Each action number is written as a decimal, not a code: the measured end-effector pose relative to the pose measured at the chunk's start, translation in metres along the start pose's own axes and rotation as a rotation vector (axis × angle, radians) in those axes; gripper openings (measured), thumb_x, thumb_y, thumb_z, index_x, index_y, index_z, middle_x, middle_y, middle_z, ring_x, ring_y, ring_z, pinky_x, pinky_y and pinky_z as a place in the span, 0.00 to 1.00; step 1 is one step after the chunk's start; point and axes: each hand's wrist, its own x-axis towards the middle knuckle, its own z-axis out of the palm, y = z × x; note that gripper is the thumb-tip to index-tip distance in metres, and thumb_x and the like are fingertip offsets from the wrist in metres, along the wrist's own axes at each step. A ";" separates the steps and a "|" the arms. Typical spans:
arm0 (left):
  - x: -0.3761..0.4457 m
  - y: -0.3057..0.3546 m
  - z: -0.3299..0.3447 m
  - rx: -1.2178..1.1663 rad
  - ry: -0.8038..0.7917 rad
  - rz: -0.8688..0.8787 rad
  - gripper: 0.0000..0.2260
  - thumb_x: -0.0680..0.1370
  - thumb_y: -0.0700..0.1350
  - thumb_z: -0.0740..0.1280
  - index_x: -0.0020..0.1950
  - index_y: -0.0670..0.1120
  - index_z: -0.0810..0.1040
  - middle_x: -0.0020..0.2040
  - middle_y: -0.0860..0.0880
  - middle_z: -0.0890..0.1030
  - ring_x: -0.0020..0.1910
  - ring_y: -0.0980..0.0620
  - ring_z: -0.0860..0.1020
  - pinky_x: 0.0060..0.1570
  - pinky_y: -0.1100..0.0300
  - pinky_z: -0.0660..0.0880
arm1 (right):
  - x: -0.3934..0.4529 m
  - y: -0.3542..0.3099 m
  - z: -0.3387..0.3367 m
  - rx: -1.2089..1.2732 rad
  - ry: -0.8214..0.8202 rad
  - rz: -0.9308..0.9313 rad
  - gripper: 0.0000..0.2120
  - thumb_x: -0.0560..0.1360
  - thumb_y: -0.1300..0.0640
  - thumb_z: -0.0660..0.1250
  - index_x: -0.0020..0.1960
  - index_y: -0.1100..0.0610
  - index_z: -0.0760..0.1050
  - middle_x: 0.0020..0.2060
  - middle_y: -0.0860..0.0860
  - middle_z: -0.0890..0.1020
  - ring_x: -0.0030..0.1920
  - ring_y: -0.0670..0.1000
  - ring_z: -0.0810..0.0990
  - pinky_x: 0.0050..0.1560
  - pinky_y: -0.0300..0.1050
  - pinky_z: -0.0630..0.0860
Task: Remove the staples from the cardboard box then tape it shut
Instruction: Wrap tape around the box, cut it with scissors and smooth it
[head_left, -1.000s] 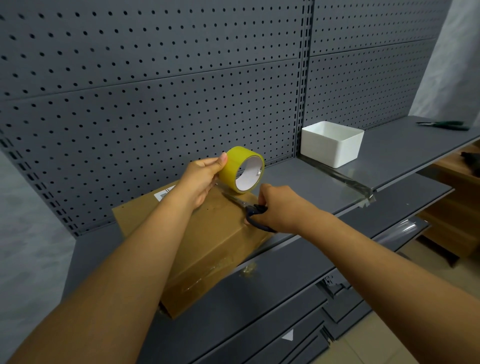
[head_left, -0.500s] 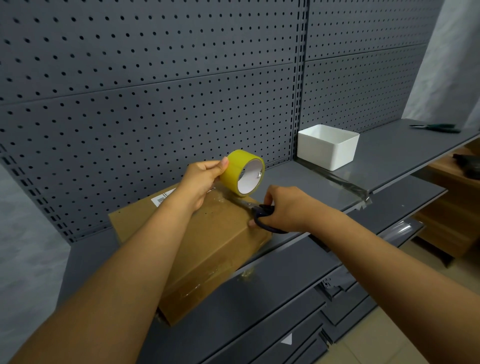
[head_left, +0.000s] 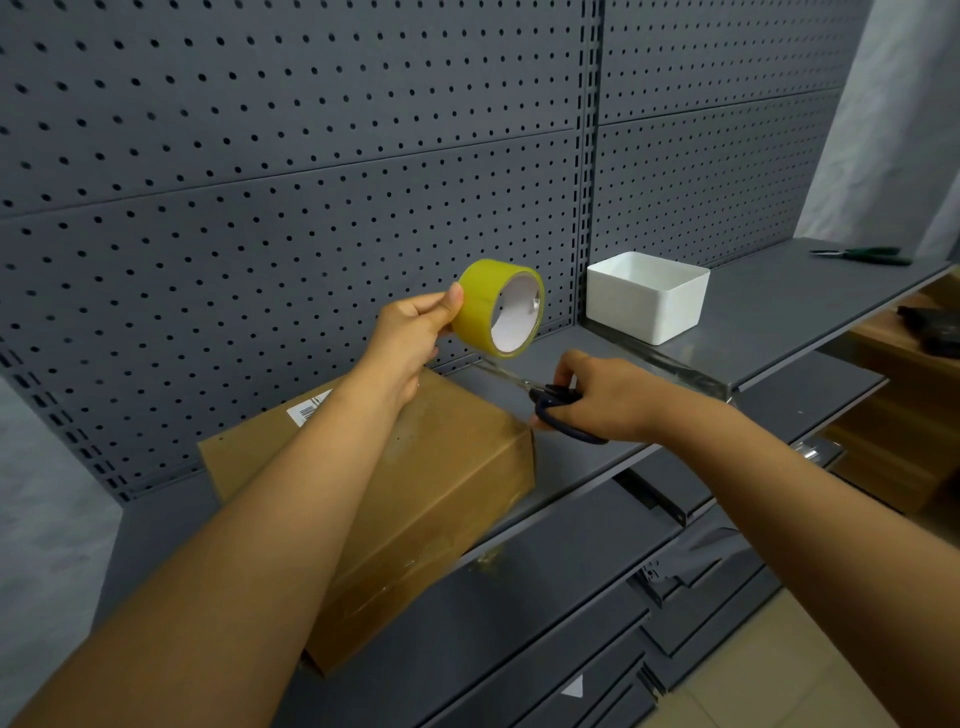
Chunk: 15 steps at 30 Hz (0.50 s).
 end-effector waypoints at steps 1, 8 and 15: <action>0.000 0.002 0.002 -0.008 0.009 0.017 0.17 0.77 0.52 0.66 0.63 0.44 0.77 0.50 0.53 0.81 0.54 0.53 0.78 0.58 0.52 0.69 | 0.002 0.001 0.000 -0.050 -0.021 0.014 0.20 0.73 0.41 0.67 0.53 0.56 0.69 0.45 0.54 0.78 0.42 0.52 0.76 0.42 0.47 0.73; 0.004 0.013 -0.016 0.073 0.020 0.087 0.16 0.78 0.50 0.67 0.61 0.44 0.79 0.52 0.51 0.81 0.53 0.54 0.78 0.60 0.58 0.71 | 0.012 0.038 0.021 -0.090 0.015 0.097 0.20 0.74 0.44 0.67 0.55 0.58 0.69 0.42 0.54 0.75 0.42 0.54 0.74 0.40 0.45 0.71; 0.004 -0.001 -0.009 0.192 0.020 0.145 0.12 0.78 0.47 0.67 0.58 0.43 0.81 0.51 0.52 0.81 0.48 0.62 0.77 0.44 0.73 0.69 | 0.043 0.045 0.044 -0.242 -0.098 0.062 0.19 0.74 0.51 0.69 0.59 0.59 0.68 0.53 0.58 0.75 0.45 0.55 0.72 0.43 0.46 0.73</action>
